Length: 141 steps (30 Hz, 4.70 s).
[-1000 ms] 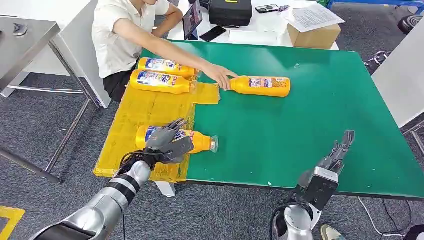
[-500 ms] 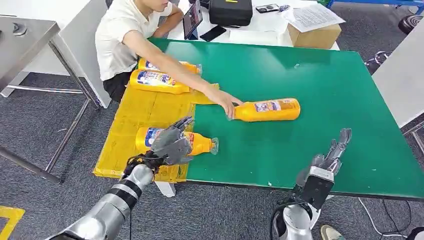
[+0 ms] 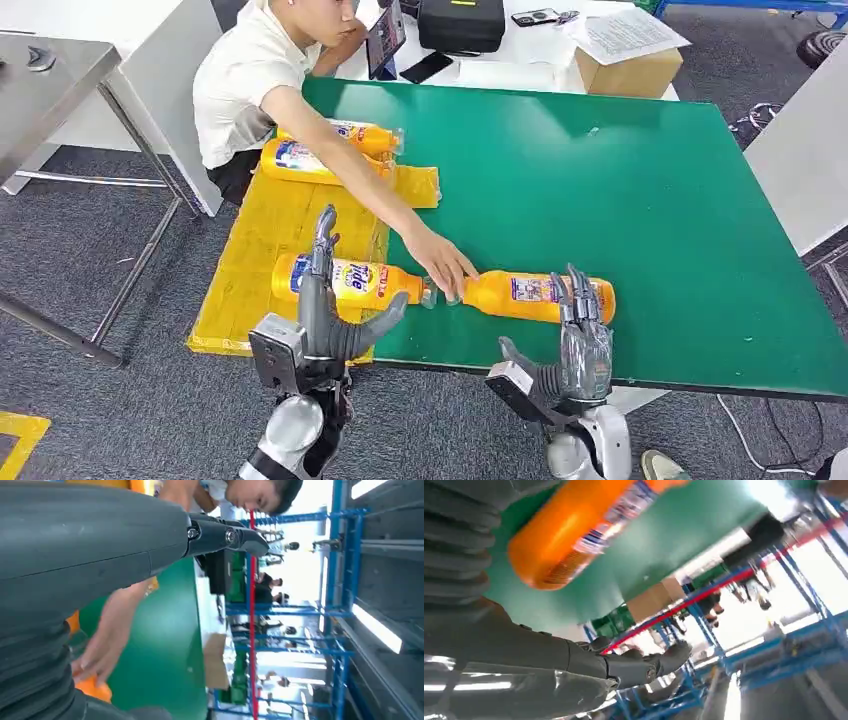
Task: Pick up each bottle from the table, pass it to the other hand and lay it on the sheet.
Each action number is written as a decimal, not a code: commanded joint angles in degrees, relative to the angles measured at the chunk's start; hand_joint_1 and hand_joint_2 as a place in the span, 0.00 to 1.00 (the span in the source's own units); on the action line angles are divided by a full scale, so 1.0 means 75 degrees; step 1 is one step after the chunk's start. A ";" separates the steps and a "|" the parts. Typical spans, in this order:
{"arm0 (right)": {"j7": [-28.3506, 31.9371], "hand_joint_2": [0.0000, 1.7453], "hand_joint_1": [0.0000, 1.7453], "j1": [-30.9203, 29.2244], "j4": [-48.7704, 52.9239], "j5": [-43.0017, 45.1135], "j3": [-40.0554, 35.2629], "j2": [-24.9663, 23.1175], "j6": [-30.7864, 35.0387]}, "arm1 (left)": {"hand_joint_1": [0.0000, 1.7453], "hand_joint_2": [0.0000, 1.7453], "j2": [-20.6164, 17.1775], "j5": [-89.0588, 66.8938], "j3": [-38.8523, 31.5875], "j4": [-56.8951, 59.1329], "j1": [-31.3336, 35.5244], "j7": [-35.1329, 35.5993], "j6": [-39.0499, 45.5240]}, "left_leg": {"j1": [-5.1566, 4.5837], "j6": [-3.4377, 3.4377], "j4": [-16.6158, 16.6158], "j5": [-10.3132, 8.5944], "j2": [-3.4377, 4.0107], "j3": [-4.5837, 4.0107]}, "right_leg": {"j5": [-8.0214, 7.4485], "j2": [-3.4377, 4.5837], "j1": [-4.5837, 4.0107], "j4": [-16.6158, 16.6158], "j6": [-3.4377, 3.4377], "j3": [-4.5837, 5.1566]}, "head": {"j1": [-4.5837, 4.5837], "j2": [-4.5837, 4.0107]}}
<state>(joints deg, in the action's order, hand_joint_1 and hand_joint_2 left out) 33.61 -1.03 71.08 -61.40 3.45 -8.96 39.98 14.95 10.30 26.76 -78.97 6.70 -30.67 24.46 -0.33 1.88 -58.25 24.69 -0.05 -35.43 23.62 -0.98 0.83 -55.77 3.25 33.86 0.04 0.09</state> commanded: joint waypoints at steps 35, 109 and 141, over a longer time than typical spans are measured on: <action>-0.1765 1.00 0.00 -0.3970 -0.5663 0.0294 -0.2795 0.2580 -0.2704 | 0.00 1.00 -0.0651 0.0882 0.1435 0.0303 0.0387 0.1223 -0.0772 | -0.0004 -0.0008 0.0004 0.0001 0.0012 0.0041 | -0.0002 0.0015 0.0002 0.0005 -0.0010 -0.0035 | 0.0000 0.0000; -0.0287 1.00 1.00 -0.0714 0.0439 0.6141 -0.2455 0.1442 -0.4606 | 0.00 1.00 -0.1085 0.1557 0.1300 0.0594 -0.0443 0.1220 -0.0713 | 0.0023 -0.0022 0.0008 0.0013 0.0013 0.0070 | 0.0011 0.0019 -0.0020 0.0001 -0.0021 -0.0064 | 0.0000 0.0000; 0.0221 1.00 1.00 -0.1113 0.0180 0.5860 -0.5248 0.1302 -0.5834 | 0.00 1.00 -0.0602 0.2560 0.1421 0.0202 0.0143 0.1487 -0.3036 | 0.0020 -0.0036 0.0005 0.0032 0.0027 0.0098 | 0.0026 0.0035 -0.0016 0.0001 -0.0036 -0.0088 | 0.0000 0.0000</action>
<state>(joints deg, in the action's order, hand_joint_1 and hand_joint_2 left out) 35.06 -7.38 74.20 -17.35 -30.69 0.44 -2.19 9.68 26.18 36.70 -79.74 6.31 -19.65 3.13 -0.27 1.82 -58.23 24.72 0.05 -35.19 23.65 -0.94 0.78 -55.80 3.20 33.67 0.04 0.09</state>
